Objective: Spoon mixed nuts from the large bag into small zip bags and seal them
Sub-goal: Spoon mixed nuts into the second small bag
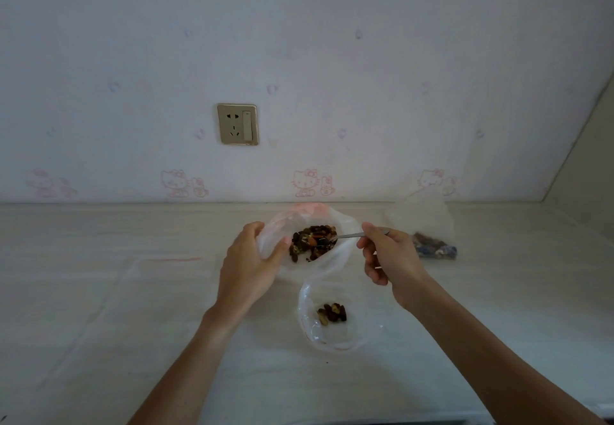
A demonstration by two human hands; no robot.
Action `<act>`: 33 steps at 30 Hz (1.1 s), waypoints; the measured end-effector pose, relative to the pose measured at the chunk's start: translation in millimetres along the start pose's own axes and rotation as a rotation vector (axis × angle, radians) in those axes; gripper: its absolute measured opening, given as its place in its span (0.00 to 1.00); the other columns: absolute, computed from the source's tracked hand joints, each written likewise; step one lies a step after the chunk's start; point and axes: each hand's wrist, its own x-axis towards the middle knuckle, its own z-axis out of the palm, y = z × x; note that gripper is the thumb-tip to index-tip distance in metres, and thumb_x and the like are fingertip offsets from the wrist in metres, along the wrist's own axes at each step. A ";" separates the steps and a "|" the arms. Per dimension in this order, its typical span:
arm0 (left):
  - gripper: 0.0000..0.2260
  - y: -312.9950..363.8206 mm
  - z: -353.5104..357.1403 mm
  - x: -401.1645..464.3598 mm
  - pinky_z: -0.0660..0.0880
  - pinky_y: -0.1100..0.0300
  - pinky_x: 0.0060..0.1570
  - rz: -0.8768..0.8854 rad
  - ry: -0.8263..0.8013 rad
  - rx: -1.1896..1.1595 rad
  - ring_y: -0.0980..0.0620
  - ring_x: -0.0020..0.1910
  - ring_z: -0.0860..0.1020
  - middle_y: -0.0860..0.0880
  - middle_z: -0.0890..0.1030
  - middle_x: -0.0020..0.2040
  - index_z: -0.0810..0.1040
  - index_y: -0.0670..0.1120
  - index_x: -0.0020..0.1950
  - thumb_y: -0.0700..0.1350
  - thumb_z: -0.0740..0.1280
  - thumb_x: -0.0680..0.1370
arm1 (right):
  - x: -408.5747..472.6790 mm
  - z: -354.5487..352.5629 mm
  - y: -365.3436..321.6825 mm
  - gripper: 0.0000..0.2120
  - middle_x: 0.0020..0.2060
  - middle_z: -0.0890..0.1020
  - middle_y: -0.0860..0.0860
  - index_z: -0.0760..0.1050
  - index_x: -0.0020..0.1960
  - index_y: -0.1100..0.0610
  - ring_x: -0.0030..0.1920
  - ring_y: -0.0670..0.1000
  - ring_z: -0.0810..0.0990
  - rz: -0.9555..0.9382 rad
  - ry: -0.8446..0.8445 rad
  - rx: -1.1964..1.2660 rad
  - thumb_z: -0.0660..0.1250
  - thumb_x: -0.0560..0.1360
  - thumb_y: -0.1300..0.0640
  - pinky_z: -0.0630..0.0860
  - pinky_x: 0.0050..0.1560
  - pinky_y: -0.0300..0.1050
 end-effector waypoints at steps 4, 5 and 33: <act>0.30 8.3 -15.9 -13.7 0.72 0.47 0.69 0.060 0.079 0.100 0.49 0.72 0.70 0.50 0.74 0.72 0.70 0.48 0.75 0.62 0.70 0.78 | -16.2 -14.3 -8.0 0.19 0.26 0.72 0.52 0.77 0.38 0.60 0.21 0.52 0.67 -0.026 -0.026 0.046 0.64 0.84 0.50 0.59 0.20 0.40; 0.28 12.8 -20.1 -19.9 0.72 0.47 0.68 0.095 0.116 0.094 0.50 0.72 0.70 0.50 0.75 0.71 0.71 0.48 0.73 0.60 0.70 0.78 | -21.0 -18.4 -8.7 0.19 0.26 0.72 0.52 0.77 0.38 0.59 0.20 0.52 0.67 -0.029 -0.036 0.058 0.64 0.83 0.50 0.59 0.20 0.40; 0.06 45.0 -28.4 -58.1 0.80 0.61 0.39 -0.006 -0.312 0.130 0.58 0.32 0.82 0.60 0.83 0.31 0.82 0.55 0.44 0.47 0.71 0.80 | -86.1 -74.0 8.2 0.19 0.28 0.71 0.43 0.75 0.38 0.53 0.24 0.47 0.68 -1.112 -0.140 -1.065 0.59 0.84 0.47 0.67 0.25 0.40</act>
